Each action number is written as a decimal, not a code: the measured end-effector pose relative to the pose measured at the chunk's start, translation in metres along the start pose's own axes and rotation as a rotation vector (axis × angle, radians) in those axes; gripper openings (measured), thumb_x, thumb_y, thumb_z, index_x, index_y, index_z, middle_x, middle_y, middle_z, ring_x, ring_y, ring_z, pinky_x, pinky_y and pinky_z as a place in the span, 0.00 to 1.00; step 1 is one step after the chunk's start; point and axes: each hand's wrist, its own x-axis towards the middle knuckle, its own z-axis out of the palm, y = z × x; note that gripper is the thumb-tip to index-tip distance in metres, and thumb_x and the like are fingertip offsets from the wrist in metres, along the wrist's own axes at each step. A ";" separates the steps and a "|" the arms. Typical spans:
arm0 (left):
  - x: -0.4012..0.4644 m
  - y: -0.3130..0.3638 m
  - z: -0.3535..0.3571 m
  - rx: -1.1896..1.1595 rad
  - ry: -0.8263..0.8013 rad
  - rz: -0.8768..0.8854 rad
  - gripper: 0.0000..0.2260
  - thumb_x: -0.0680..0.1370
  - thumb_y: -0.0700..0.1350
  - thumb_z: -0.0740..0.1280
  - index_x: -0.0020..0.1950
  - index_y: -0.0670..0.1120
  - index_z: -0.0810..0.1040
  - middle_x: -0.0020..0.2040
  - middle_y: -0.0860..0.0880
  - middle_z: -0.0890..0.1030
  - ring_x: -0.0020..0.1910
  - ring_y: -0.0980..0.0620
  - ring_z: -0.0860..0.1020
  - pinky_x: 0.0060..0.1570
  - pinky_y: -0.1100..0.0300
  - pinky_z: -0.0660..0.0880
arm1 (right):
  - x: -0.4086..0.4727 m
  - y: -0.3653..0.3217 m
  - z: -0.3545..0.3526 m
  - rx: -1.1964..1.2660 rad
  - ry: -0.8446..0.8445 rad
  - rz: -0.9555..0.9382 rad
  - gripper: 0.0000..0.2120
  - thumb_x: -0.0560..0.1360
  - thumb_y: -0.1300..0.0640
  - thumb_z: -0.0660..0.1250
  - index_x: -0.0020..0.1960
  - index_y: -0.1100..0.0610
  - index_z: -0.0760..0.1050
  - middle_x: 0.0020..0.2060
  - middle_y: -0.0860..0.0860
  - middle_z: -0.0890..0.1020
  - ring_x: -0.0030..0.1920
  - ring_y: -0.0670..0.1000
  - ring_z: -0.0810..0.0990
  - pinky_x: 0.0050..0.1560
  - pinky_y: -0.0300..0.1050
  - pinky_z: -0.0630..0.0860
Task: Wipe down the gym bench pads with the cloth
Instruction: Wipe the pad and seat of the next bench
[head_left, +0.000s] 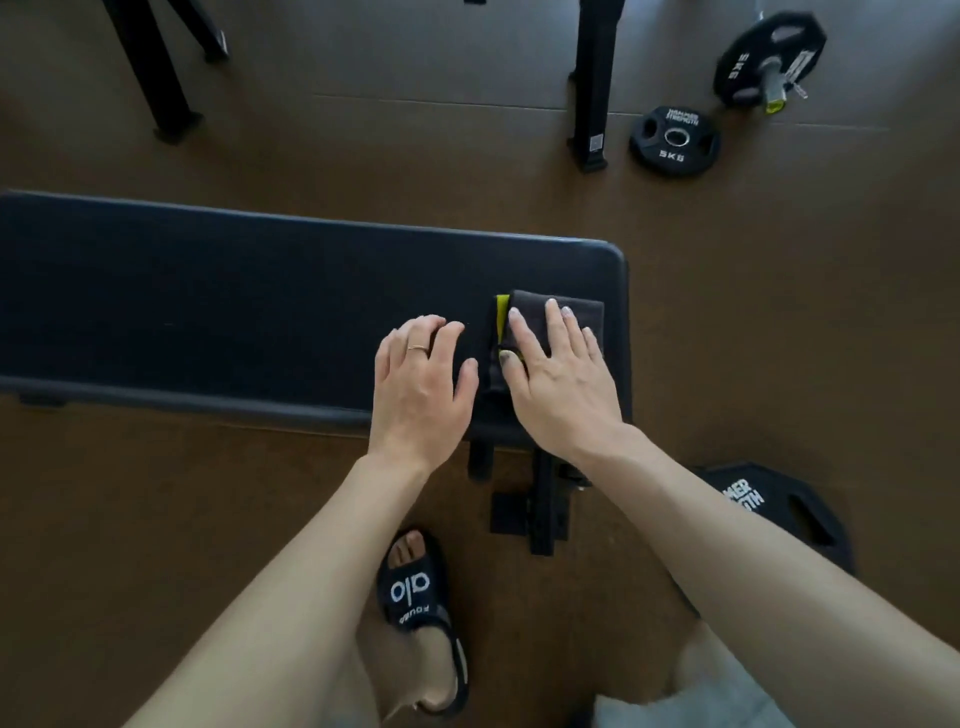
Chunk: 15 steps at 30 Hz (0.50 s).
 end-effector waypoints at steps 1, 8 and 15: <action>0.002 -0.005 0.012 0.009 0.069 0.043 0.17 0.83 0.50 0.61 0.70 0.45 0.75 0.69 0.44 0.75 0.70 0.44 0.72 0.76 0.45 0.64 | 0.007 0.003 0.012 -0.029 0.035 -0.008 0.28 0.85 0.40 0.39 0.84 0.44 0.39 0.83 0.53 0.38 0.82 0.53 0.35 0.81 0.52 0.35; 0.004 -0.014 0.051 0.105 0.398 0.168 0.17 0.84 0.50 0.58 0.68 0.45 0.77 0.68 0.46 0.78 0.70 0.47 0.75 0.79 0.49 0.61 | 0.059 0.020 0.018 -0.135 0.124 -0.146 0.29 0.85 0.37 0.41 0.83 0.43 0.40 0.83 0.53 0.38 0.82 0.53 0.35 0.81 0.55 0.35; 0.002 -0.011 0.048 0.137 0.373 0.175 0.17 0.85 0.50 0.56 0.68 0.46 0.78 0.69 0.47 0.79 0.71 0.48 0.74 0.79 0.50 0.60 | 0.029 0.028 0.012 -0.135 0.041 -0.248 0.28 0.85 0.39 0.43 0.83 0.40 0.40 0.83 0.51 0.38 0.82 0.50 0.34 0.80 0.52 0.33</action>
